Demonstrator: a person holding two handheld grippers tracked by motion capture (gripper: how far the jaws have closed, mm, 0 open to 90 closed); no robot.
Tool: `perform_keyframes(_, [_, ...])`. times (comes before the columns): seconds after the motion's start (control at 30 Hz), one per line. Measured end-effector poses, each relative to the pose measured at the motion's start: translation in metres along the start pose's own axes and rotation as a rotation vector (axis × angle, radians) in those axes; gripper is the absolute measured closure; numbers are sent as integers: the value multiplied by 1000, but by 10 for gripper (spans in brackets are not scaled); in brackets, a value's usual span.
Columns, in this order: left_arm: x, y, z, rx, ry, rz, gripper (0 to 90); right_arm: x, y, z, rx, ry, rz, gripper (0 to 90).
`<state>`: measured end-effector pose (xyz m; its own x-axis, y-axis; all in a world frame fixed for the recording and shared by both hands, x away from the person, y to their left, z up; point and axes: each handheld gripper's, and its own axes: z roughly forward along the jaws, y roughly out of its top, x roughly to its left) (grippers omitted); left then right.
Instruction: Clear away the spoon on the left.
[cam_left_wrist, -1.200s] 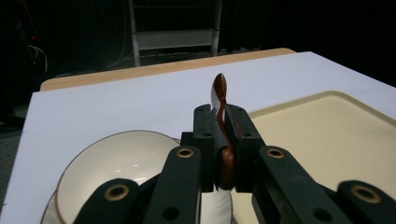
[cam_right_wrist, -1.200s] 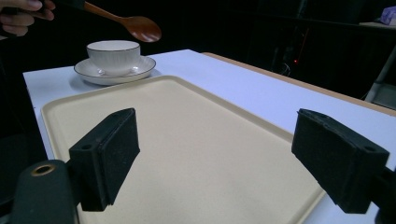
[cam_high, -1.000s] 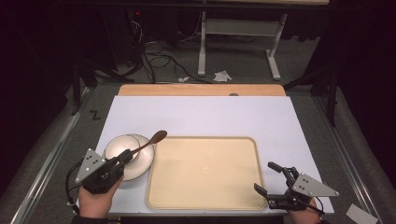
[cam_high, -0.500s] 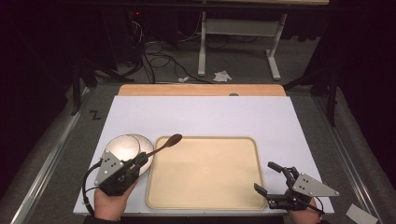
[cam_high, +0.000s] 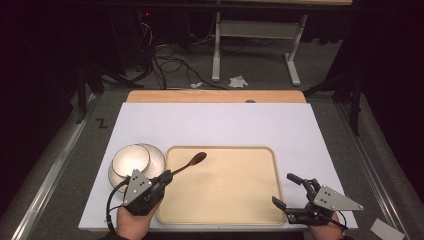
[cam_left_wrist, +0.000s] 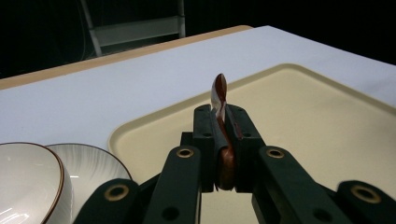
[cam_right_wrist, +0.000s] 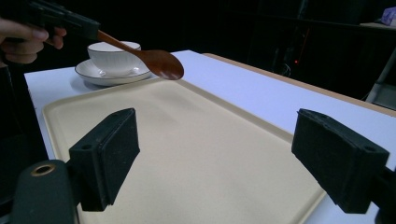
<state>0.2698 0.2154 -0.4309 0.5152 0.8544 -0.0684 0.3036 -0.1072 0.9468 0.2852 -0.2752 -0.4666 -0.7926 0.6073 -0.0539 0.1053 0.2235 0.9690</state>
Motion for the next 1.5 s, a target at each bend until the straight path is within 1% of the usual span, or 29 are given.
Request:
perform_keyframes(0.03, [-5, -1, 3, -3, -6, 1, 837, 0, 0, 0, 0, 0, 0, 162])
perform_keyframes(0.1, [-11, -3, 6, 0, -14, 4, 837, 0, 0, 0, 0, 0, 0, 161])
perform_keyframes(0.13, [-11, -3, 6, 0, -14, 4, 837, 0, 0, 0, 0, 0, 0, 161])
perform_keyframes(0.17, [-16, -5, 10, 9, -19, 15, 837, 0, 0, 0, -3, 3, 1, 161])
perform_keyframes(0.2, [-18, -6, 11, 13, -21, 20, 837, 0, 0, 0, -4, 3, 0, 161])
perform_keyframes(0.27, [-19, -8, 13, 20, -26, 25, 837, 0, 0, 0, -3, 3, 2, 161])
perform_keyframes(0.3, [-22, -11, 16, 26, -25, 31, 837, 0, 0, 0, -8, 5, -3, 161])
perform_keyframes(0.43, [-24, -18, 21, 36, -13, 42, 837, 0, 0, 0, -5, 2, 2, 162])
perform_keyframes(0.57, [-25, -23, 24, 42, 4, 48, 837, 0, 0, 0, -5, 4, -1, 161])
perform_keyframes(0.63, [-23, -27, 26, 49, 7, 38, 837, 0, 0, 0, -6, 2, -8, 162])
perform_keyframes(0.77, [-21, -32, 29, 62, 13, 27, 837, 1, 0, 0, 0, 1, 4, 161])
perform_keyframes(0.83, [-21, -33, 31, 61, 24, 31, 837, 0, 0, 1, -5, 4, -8, 161])
perform_keyframes(0.9, [-20, -34, 32, 62, 28, 27, 837, 1, 0, 0, 4, 2, 2, 161])
perform_keyframes(1.07, [-20, -36, 37, 69, 43, 28, 837, 1, 0, 1, 6, 3, 4, 161])
perform_keyframes(1.13, [-22, -38, 40, 76, 44, 26, 836, 1, 0, 1, 6, 3, 2, 161])
perform_keyframes(1.23, [-24, -40, 42, 84, 51, 37, 835, 1, 0, 1, 6, 4, 2, 161])
perform_keyframes(1.33, [-25, -41, 43, 85, 55, 29, 833, 1, 0, 1, 6, 4, 2, 161])
perform_keyframes(1.37, [-26, -43, 44, 91, 60, 37, 833, 1, 0, 1, 8, 2, 4, 162])
perform_keyframes(1.5, [-27, -44, 44, 91, 68, 43, 832, 1, 0, 1, 7, 4, 4, 161])
